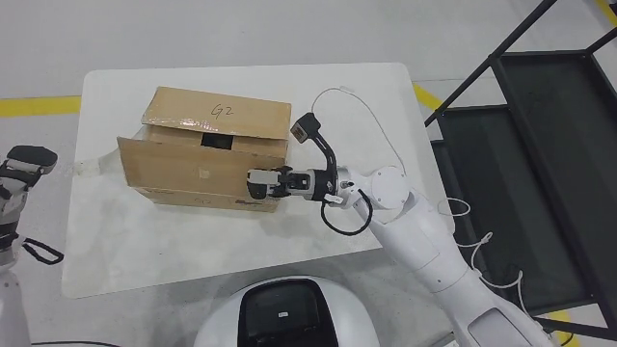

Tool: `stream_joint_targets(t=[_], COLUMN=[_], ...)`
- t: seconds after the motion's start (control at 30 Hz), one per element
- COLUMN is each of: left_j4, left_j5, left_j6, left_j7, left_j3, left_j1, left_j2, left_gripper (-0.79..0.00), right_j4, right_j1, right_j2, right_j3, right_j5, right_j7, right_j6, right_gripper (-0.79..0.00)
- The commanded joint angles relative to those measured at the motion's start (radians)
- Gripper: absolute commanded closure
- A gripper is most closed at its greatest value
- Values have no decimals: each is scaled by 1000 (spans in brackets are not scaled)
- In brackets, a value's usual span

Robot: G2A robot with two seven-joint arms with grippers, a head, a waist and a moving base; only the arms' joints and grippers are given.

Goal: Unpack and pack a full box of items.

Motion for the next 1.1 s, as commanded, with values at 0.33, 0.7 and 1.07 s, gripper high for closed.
stream_joint_targets(t=[0.33, 0.7, 1.07], left_j4=[-54, -54, -54], left_j5=[110, 120, 120], left_j6=[158, 168, 168], left_j7=[324, 336, 336], left_j3=[-46, -44, -44], left_j1=[7, 4, 4], left_j2=[-16, -16, -16], left_gripper=[-785, -785, -785], right_j4=[-28, -37, -15], right_j1=[13, 48, 69], right_j2=[1, -7, -19], right_j3=[-4, -47, -87], right_j5=[-55, -214, -292], right_j7=[-89, -245, -358], right_j6=[42, 179, 317], right_gripper=[-785, -763, -754])
